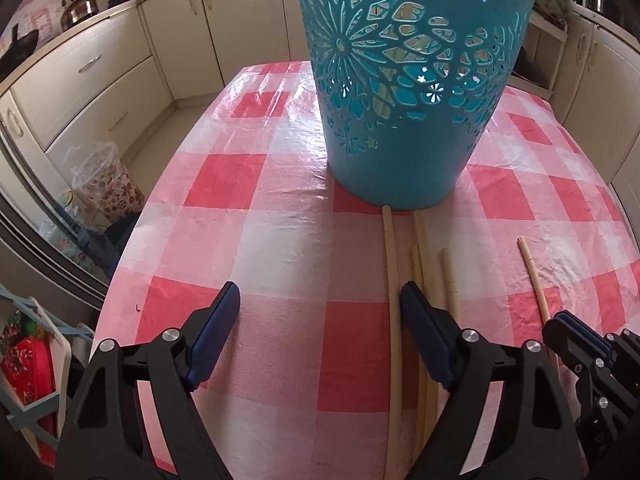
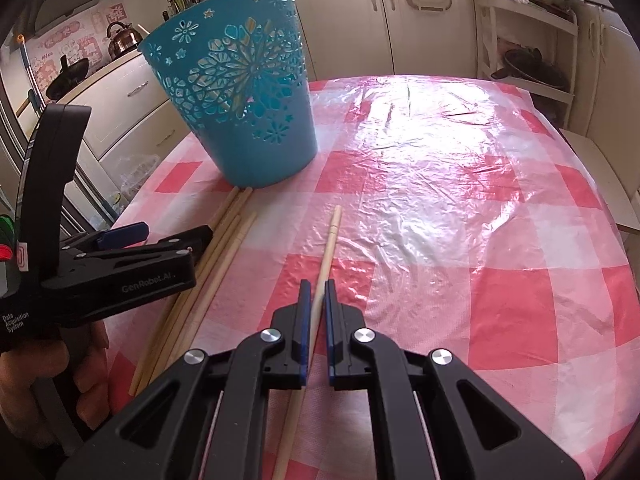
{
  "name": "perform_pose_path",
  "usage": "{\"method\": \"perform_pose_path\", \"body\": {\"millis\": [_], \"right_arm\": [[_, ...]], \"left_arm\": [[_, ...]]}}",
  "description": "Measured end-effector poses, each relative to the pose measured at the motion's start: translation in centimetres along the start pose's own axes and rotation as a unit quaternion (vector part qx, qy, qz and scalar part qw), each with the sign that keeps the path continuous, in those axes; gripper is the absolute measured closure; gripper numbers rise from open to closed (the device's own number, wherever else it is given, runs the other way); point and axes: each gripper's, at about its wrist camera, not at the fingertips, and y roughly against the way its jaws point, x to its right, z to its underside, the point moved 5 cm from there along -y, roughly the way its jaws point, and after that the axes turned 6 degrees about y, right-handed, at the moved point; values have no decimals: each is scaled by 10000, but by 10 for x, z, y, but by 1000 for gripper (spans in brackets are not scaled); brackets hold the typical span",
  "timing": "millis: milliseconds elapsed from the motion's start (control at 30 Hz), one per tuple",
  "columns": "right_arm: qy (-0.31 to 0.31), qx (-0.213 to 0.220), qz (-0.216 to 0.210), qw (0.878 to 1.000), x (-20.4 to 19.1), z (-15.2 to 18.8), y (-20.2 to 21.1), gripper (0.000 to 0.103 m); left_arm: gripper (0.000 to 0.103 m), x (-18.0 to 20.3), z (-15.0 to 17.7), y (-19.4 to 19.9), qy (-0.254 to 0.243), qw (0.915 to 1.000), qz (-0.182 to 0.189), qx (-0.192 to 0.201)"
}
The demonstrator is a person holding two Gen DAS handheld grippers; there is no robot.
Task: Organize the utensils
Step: 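Grasp another wooden stick with the left gripper while the right gripper closes on one, then lift the stick with the left gripper and carry it over the basket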
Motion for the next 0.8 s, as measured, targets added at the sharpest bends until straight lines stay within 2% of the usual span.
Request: {"method": "perform_pose_path", "body": {"millis": [133,233,267,300,333,400,633,800], "right_arm": [[-107,13,-46,9999,3,1,2,96],[-147,26,-51,9999,4,1,2,95],[-158,27,-54,9999,4,1,2,95],[-165,28,-56,9998,5,1,2,95],[-166,30,-52,9998,4,0,2,95],[-171,30,-42,9998,4,0,2,95],[-187,19,-58,9998,6,-1,2,95],[-177,44,-38,9998,4,-3,0,92]], "left_arm": [[37,7,-5,-2,-45,10000,28,26],[49,13,-9,-5,-58,9999,94,71],[59,14,-10,-5,-58,9999,138,82],[73,16,-11,-5,-61,9997,204,94],[79,18,-11,-4,-63,9996,262,103],[96,20,-8,-2,-74,9992,362,140],[98,4,6,8,207,9969,760,73],[96,-3,2,5,197,9965,806,-121]]}}
